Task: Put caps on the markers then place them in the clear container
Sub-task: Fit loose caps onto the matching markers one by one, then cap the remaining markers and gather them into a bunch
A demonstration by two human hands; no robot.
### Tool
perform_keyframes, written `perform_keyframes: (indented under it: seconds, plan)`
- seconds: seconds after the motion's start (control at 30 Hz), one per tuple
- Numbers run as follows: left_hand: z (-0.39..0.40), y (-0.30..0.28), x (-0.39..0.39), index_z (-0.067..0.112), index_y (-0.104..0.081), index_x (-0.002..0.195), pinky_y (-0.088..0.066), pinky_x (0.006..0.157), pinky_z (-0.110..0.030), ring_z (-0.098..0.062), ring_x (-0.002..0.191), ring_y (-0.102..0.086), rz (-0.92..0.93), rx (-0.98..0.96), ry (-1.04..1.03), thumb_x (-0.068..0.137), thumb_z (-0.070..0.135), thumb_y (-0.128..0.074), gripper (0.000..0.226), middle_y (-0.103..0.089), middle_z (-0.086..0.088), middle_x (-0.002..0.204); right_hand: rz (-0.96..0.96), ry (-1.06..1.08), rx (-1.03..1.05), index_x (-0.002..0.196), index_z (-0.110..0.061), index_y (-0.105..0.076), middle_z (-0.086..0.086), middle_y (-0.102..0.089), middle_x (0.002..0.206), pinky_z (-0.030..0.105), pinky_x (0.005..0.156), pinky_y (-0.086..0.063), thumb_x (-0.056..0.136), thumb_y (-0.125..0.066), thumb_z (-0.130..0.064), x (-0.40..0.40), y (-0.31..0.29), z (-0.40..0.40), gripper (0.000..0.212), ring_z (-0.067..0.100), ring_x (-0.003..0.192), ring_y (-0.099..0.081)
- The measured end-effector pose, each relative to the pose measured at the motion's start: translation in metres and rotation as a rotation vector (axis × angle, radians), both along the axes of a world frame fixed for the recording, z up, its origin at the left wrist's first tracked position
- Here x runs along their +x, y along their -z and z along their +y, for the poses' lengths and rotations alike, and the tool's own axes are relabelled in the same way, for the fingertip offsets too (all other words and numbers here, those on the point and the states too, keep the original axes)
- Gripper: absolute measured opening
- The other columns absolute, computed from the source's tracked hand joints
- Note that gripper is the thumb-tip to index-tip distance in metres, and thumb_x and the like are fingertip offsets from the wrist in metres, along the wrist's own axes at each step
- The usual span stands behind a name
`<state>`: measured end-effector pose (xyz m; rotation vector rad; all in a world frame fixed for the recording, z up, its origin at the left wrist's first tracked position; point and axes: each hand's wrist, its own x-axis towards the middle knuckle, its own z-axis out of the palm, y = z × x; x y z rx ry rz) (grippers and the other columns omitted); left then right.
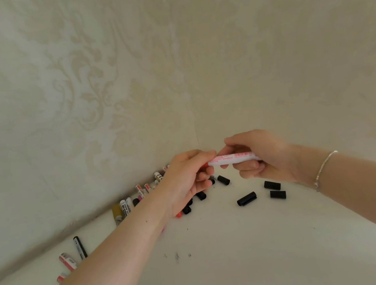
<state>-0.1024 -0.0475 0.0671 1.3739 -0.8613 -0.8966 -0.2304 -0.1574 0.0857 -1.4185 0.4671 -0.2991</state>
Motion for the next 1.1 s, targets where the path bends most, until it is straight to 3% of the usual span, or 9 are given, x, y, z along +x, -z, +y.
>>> perform_keyframes:
  seconds: [0.13,0.27,0.37,0.43,0.6,0.73,0.83,0.93,1.1]
  plan:
    - [0.001,0.002,0.005,0.001,-0.066,0.101,-0.044,0.045,-0.016,-0.005,0.048,-0.038,-0.054,0.055,0.082,0.095,0.021,-0.056,0.023,-0.049,0.002,0.06,0.047,-0.046,0.047,0.1,0.006,-0.058,0.001,-0.052,0.042,0.018,0.037,-0.021,0.099,-0.038,-0.019,-0.003,0.003,-0.002,0.032,0.008,0.031,-0.03]
    - [0.004,-0.007,0.019,0.0,-0.066,0.101,-0.043,0.043,-0.015,-0.006,0.045,-0.038,-0.048,0.105,0.114,0.093,0.019,-0.057,0.023,-0.049,0.002,0.057,0.086,-0.125,0.19,0.114,0.006,-0.061,0.019,-0.068,0.087,0.021,0.043,-0.046,0.096,-0.045,-0.02,-0.006,-0.005,-0.011,0.035,0.014,0.047,-0.053]
    - [0.006,-0.009,0.028,0.004,-0.066,0.096,-0.044,0.043,-0.015,-0.006,0.046,-0.039,-0.023,0.121,0.104,0.082,0.023,-0.066,0.023,-0.05,0.001,0.058,0.123,-0.261,0.231,0.119,0.003,-0.06,0.023,-0.067,0.1,0.024,0.05,-0.054,0.093,-0.047,-0.013,-0.011,-0.014,-0.018,0.033,0.019,0.058,-0.063]
    - [0.006,-0.008,0.032,0.004,-0.066,0.097,-0.046,0.045,-0.015,-0.006,0.047,-0.039,-0.017,0.133,0.103,0.077,0.026,-0.068,0.029,-0.051,0.001,0.059,0.164,-0.34,0.165,0.117,-0.001,-0.062,0.023,-0.066,0.103,0.025,0.055,-0.055,0.091,-0.048,-0.008,-0.013,-0.016,-0.021,0.03,0.02,0.063,-0.064]
    - [0.005,-0.003,0.038,0.003,-0.064,0.1,-0.047,0.048,-0.018,-0.008,0.048,-0.037,-0.034,0.171,0.083,0.089,0.02,-0.063,0.02,-0.05,0.002,0.058,0.246,-0.392,-0.109,0.117,-0.011,-0.065,0.015,-0.068,0.112,0.027,0.069,-0.055,0.092,-0.05,-0.001,-0.009,-0.013,-0.023,0.031,0.021,0.076,-0.064]
    - [0.011,0.001,0.042,0.004,-0.062,0.099,-0.047,0.048,-0.018,-0.008,0.049,-0.035,-0.018,0.196,0.066,0.089,0.019,-0.065,0.018,-0.048,0.001,0.062,0.262,-0.297,-0.332,0.112,-0.017,-0.068,0.011,-0.071,0.107,0.028,0.072,-0.055,0.087,-0.056,0.004,-0.001,-0.007,-0.019,0.035,0.022,0.08,-0.067]
    - [0.021,0.002,0.043,0.007,-0.061,0.094,-0.049,0.049,-0.019,-0.007,0.049,-0.038,0.01,0.21,0.08,0.093,0.021,-0.06,0.014,-0.049,0.0,0.064,0.241,-0.2,-0.478,0.106,-0.015,-0.07,0.016,-0.071,0.102,0.028,0.068,-0.057,0.081,-0.058,0.009,0.008,-0.003,-0.007,0.037,0.021,0.072,-0.068]
    - [0.037,0.004,0.046,0.006,-0.062,0.096,-0.049,0.049,-0.02,-0.007,0.047,-0.042,0.052,0.224,0.039,0.096,0.023,-0.055,0.018,-0.051,-0.001,0.063,0.224,-0.172,-0.601,0.102,-0.013,-0.069,0.017,-0.071,0.094,0.037,0.074,-0.057,0.079,-0.063,0.007,0.021,0.001,0.013,0.031,0.019,0.063,-0.066]
    - [0.07,0.008,0.056,0.005,-0.063,0.094,-0.053,0.051,-0.023,-0.007,0.046,-0.046,0.107,0.245,0.009,0.096,0.02,-0.053,0.019,-0.057,-0.003,0.065,0.18,-0.197,-0.711,0.098,-0.013,-0.069,0.002,-0.066,0.067,0.024,0.052,-0.053,0.081,-0.068,-0.003,0.041,0.01,0.044,0.02,0.017,0.053,-0.063]
